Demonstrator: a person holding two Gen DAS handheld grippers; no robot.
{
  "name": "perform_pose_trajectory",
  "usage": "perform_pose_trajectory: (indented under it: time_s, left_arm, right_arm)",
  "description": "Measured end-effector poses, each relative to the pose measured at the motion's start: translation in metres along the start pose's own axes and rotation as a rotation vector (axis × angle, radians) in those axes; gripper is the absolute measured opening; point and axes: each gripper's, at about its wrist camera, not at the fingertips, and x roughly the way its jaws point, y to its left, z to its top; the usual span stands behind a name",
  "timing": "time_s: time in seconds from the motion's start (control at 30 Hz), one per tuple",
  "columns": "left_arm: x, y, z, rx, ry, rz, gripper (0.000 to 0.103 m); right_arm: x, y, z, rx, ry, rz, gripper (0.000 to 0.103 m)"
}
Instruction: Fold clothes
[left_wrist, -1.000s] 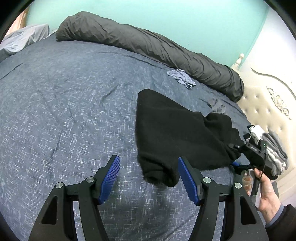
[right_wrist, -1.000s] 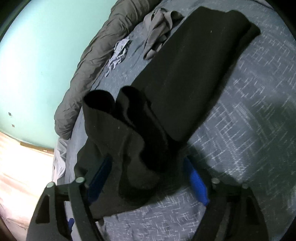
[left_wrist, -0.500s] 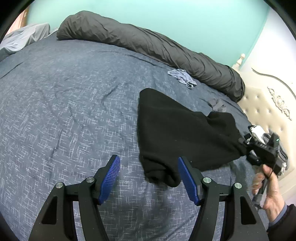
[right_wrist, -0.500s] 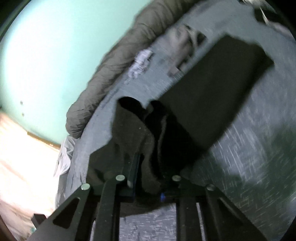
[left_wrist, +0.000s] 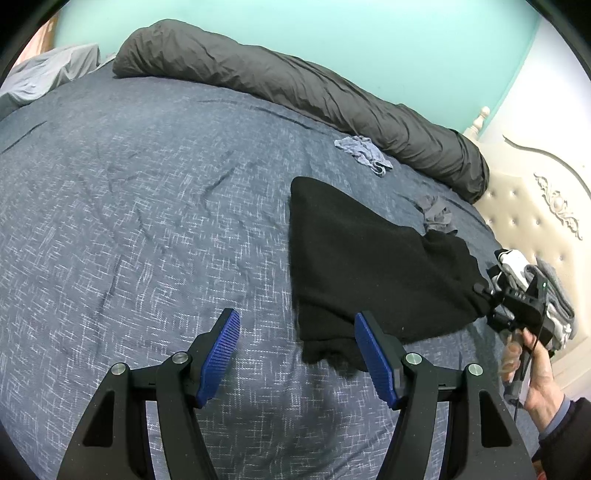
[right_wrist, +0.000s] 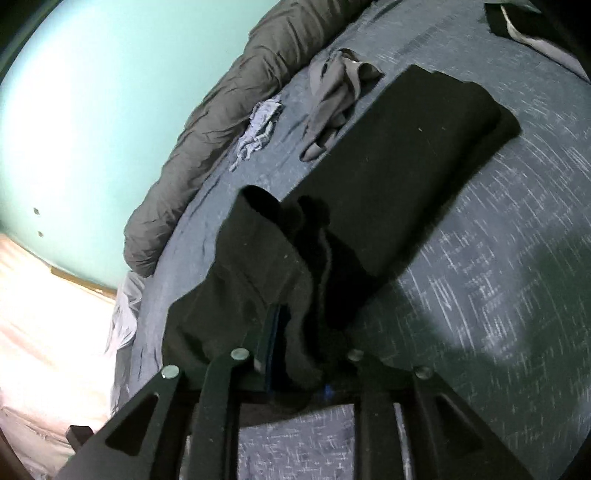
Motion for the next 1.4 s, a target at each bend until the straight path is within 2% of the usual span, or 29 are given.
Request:
perform_pose_trajectory:
  time_s: [0.03,0.07,0.13,0.37,0.4,0.43,0.47,0.53,0.57,0.7,0.83,0.93,1.07,1.27,1.4]
  left_arm:
    - [0.001,0.000,0.000,0.000,0.001,0.000,0.069]
    - [0.002,0.000,0.000,0.000,0.002,0.001,0.069]
    - [0.003,0.000,0.000,-0.001,0.005,0.001,0.069]
    - [0.005,-0.001,-0.001,0.001,0.003,0.005,0.069]
    - [0.005,-0.001,-0.001,0.000,0.003,0.006,0.069]
    - [0.005,0.000,-0.001,-0.001,0.003,0.007,0.069]
    - [0.005,0.000,-0.001,-0.001,0.003,0.008,0.069]
    - [0.006,0.001,-0.001,-0.003,0.002,0.009,0.069]
    - [0.006,0.001,-0.001,-0.002,0.003,0.009,0.069]
    - [0.007,0.000,-0.003,0.002,0.007,0.009,0.069]
    - [0.007,-0.001,-0.003,0.003,0.008,0.013,0.069]
    - [0.008,-0.002,-0.003,0.005,0.009,0.013,0.069]
    - [0.009,-0.002,-0.004,0.007,0.012,0.013,0.069]
    - [0.011,-0.003,-0.004,0.013,0.018,0.015,0.069]
    - [0.016,-0.005,-0.005,0.017,0.029,0.019,0.069]
  right_arm:
    - [0.001,0.002,0.002,-0.013,-0.001,0.006,0.028]
    - [0.003,0.007,0.006,-0.030,0.002,0.005,0.042]
    - [0.011,0.013,0.013,-0.047,0.028,0.006,0.060]
    - [0.034,0.015,0.023,-0.075,0.098,-0.020,0.061]
    - [0.036,0.013,0.023,-0.078,0.104,-0.022,0.061]
    - [0.036,0.012,0.023,-0.082,0.103,-0.024,0.052]
    - [0.035,0.011,0.023,-0.085,0.097,-0.025,0.037]
    - [0.033,0.010,0.023,-0.093,0.086,-0.025,0.020]
    - [0.033,0.010,0.023,-0.105,0.088,-0.024,0.016]
    - [0.027,0.022,0.024,-0.179,0.082,-0.035,0.013]
    - [0.011,0.038,0.033,-0.216,0.009,-0.027,0.011]
    - [-0.005,0.055,0.049,-0.251,-0.048,-0.027,0.010]
    - [-0.030,0.063,0.080,-0.276,-0.120,-0.070,0.010]
    - [-0.045,0.021,0.111,-0.242,-0.144,-0.196,0.010]
    - [-0.041,-0.019,0.116,-0.170,-0.150,-0.227,0.010]
